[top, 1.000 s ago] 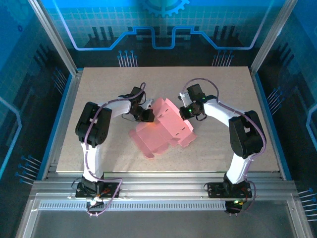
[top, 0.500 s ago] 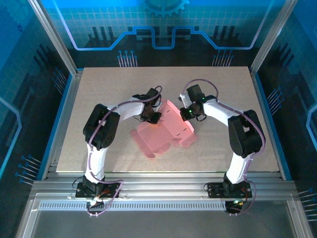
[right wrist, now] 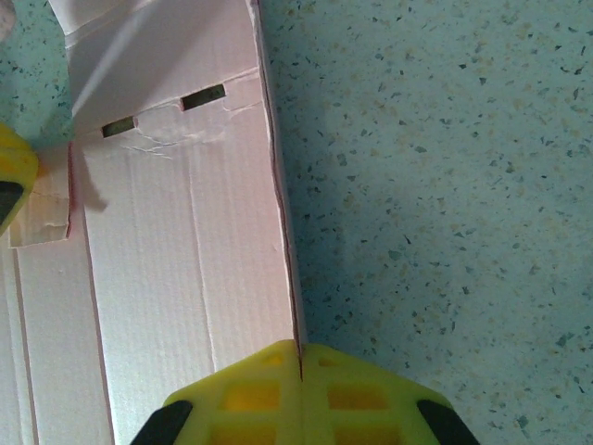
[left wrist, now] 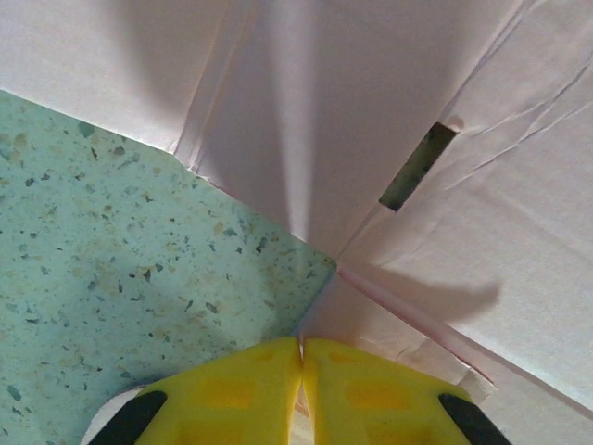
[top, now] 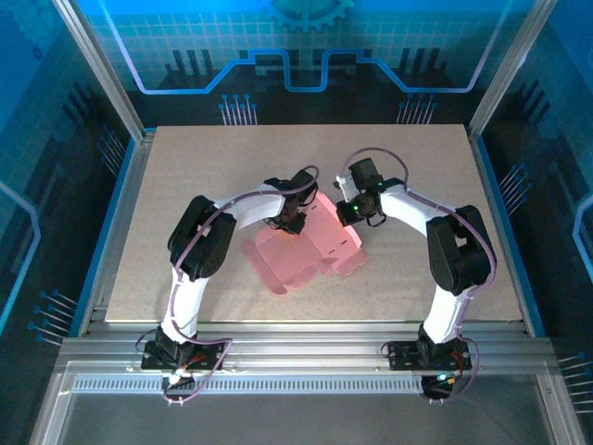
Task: Fold the paper box
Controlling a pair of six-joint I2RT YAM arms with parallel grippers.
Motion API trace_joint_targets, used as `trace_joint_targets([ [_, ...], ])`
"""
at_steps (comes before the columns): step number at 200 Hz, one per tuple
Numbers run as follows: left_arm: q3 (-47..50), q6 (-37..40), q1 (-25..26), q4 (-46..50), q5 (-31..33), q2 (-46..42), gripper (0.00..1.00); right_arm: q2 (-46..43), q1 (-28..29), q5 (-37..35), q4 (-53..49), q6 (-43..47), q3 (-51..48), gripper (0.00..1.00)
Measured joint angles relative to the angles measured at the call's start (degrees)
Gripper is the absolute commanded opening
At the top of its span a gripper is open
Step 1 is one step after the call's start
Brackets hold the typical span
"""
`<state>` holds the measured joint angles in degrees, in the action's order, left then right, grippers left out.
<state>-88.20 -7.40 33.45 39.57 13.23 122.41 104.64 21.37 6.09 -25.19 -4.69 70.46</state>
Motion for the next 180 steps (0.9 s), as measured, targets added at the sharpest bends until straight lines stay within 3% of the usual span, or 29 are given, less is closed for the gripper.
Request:
trace_joint_targets([
  [27, 2.0, 0.0, -1.0, -2.6, -2.7, -1.7, 0.16, 0.0, 0.0, 0.0, 0.0, 0.0, -0.1, 0.0],
  [125, 10.1, -4.4, -12.5, -9.7, -25.1, -10.4, 0.25, 0.0, 0.0, 0.4, 0.4, 0.0, -0.4, 0.0],
  [180, 9.2, -4.4, -14.5, -11.2, -28.4, -10.3, 0.09, 0.0, 0.0, 0.7, 0.7, 0.0, -0.4, 0.0],
])
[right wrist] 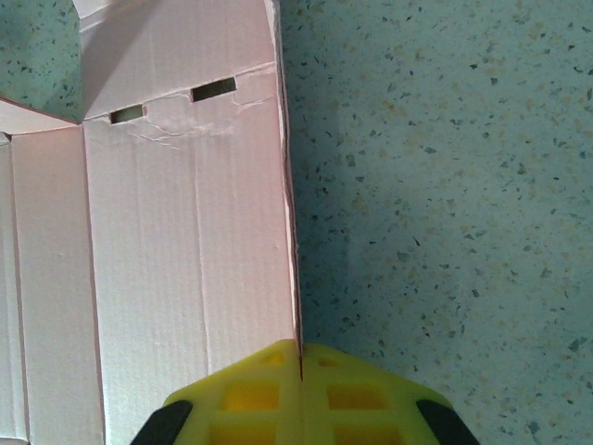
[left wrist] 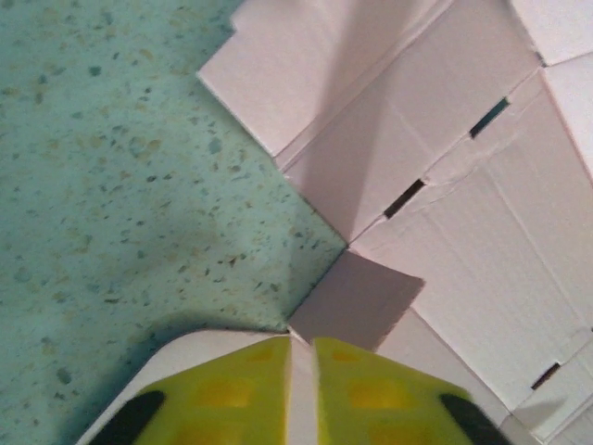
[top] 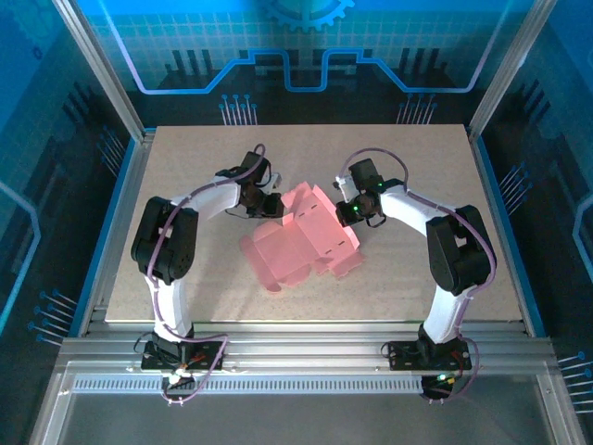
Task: Fold the paper box
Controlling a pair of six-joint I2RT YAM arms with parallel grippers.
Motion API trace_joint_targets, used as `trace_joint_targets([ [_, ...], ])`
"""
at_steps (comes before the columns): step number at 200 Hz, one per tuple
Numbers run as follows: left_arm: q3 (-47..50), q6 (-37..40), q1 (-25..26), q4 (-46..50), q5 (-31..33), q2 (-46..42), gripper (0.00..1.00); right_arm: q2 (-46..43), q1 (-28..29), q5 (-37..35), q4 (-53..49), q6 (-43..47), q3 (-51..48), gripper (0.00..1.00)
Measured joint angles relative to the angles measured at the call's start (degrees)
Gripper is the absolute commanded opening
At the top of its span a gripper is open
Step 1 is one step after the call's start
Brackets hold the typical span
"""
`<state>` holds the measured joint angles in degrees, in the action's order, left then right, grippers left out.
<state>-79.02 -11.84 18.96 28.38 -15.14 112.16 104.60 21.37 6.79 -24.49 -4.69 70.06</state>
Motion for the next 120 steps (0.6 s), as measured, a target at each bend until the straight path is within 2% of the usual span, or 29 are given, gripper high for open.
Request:
trace_joint_targets([
  [22, -1.9, 0.2, 0.0, -0.5, -2.8, 1.7, 0.04, 0.0, 0.0, 0.2, 0.1, 0.0, 0.0, 0.0],
  [79, -2.5, 0.8, 0.3, -0.3, -9.3, 4.7, 0.04, 0.0, 0.0, 0.2, 0.1, 0.0, 0.0, 0.0],
  [120, -2.5, -0.3, 0.4, 0.3, -9.8, 8.2, 0.09, 0.0, 0.0, 0.3, 0.1, 0.0, 0.0, 0.0],
])
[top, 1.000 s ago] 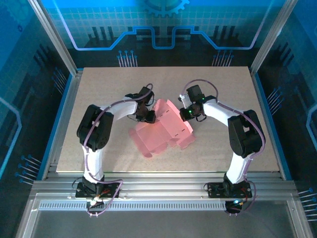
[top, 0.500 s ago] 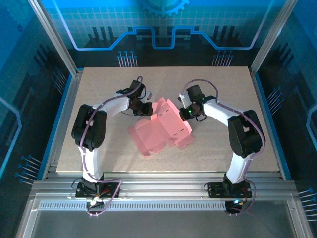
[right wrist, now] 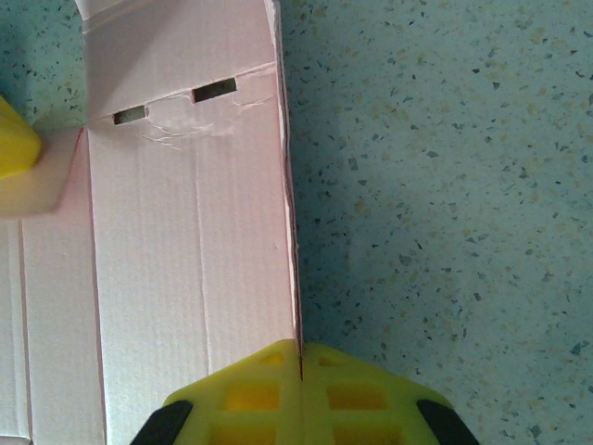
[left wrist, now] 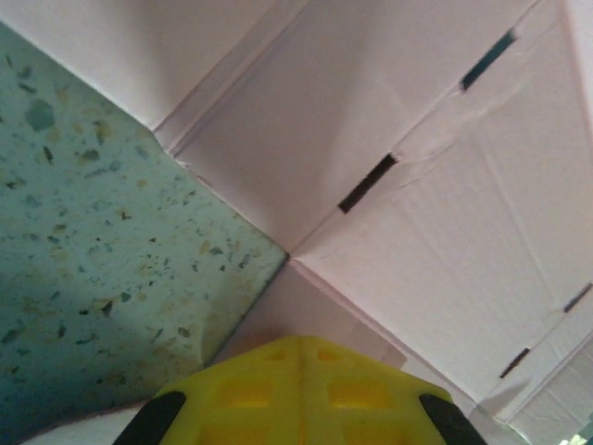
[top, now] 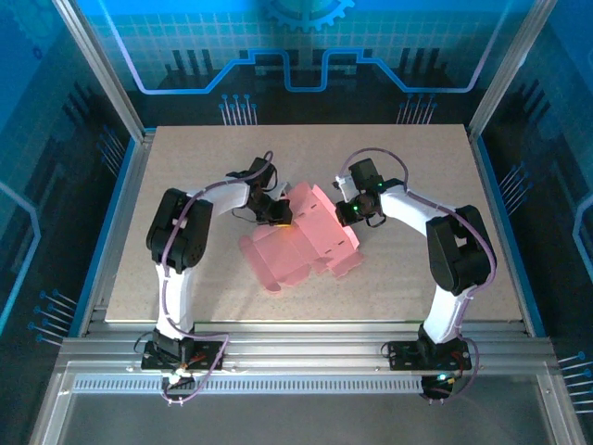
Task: Fold the paper box
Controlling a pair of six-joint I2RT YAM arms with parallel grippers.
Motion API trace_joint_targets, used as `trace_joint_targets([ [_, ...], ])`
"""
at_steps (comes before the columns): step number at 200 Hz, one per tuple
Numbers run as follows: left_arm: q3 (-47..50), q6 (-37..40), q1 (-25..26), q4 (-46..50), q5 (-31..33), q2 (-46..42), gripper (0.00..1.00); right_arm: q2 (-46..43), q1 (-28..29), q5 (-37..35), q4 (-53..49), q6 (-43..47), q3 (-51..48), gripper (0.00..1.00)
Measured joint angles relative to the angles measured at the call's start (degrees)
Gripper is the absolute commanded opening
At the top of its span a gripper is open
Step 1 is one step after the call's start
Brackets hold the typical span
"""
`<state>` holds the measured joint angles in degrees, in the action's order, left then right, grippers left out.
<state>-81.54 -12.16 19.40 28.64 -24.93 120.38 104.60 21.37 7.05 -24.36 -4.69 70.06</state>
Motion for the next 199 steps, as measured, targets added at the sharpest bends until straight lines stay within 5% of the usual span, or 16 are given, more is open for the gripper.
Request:
trace_joint_targets([
  [62, -2.6, -1.5, 1.1, 2.3, 2.6, 1.5, 0.1, 0.0, 0.0, 0.0, 0.0, 0.2, 0.0, 0.0],
  [126, 4.3, -1.4, 2.4, -8.1, 2.6, -5.1, 0.47, 0.0, 0.6, -2.2, -0.2, 2.0, 0.0, 0.0],
  [159, 7.3, -5.2, 0.9, -19.3, 0.6, -11.6, 0.98, 0.0, 1.0, -3.3, -1.3, 4.4, 0.3, 0.0],
  [199, 4.3, -8.0, -2.0, -27.5, -1.7, -12.4, 0.99, -0.4, 1.2, -3.5, -2.2, 9.8, 0.5, 0.0],
])
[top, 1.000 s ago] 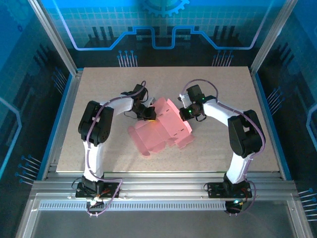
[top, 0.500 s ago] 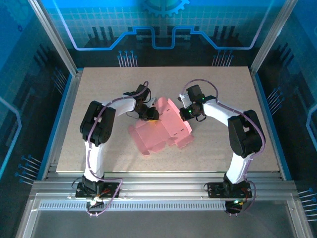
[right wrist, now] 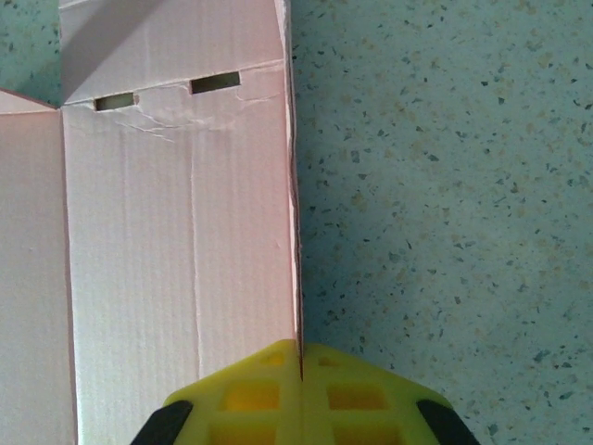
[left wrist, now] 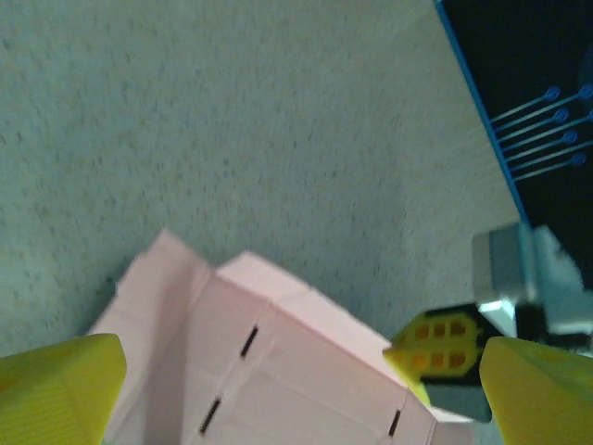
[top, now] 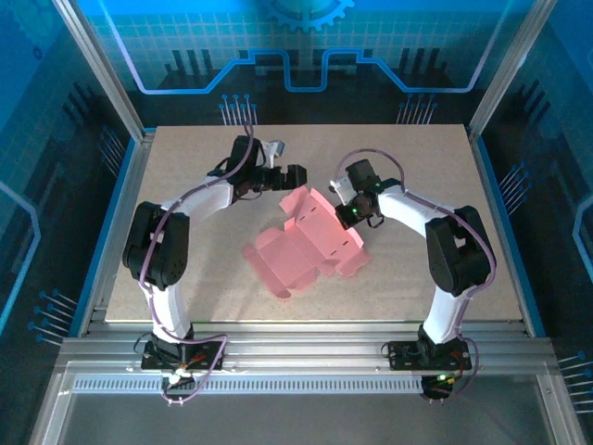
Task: Fold the paper box
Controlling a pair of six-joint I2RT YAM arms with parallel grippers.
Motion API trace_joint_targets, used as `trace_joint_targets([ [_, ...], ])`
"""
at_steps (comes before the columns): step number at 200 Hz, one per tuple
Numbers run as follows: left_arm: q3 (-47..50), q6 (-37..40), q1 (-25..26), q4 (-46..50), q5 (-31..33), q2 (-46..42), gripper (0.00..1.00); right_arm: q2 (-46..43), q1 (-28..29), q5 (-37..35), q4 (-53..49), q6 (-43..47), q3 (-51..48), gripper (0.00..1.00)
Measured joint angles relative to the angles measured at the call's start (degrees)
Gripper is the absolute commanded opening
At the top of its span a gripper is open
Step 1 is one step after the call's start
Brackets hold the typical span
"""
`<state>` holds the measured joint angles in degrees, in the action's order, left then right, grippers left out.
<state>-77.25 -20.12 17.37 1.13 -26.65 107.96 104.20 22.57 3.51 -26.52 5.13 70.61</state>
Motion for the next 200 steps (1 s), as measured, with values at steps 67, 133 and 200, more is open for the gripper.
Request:
trace_joint_targets([
  [67, -0.7, 7.0, -0.3, -4.0, -0.6, 0.9, 0.91, -2.5, 0.0, 1.7, -1.8, 9.7, 0.7, 0.0],
  [133, -11.1, 23.5, -0.3, 9.3, -9.3, 8.7, 0.65, -2.5, 0.0, 3.4, -3.1, 12.4, 2.2, 0.0],
  [200, -19.5, 25.6, -0.3, 19.3, -15.3, 16.0, 0.51, -2.5, 0.0, 2.9, -2.8, 11.6, 2.2, 0.0],
])
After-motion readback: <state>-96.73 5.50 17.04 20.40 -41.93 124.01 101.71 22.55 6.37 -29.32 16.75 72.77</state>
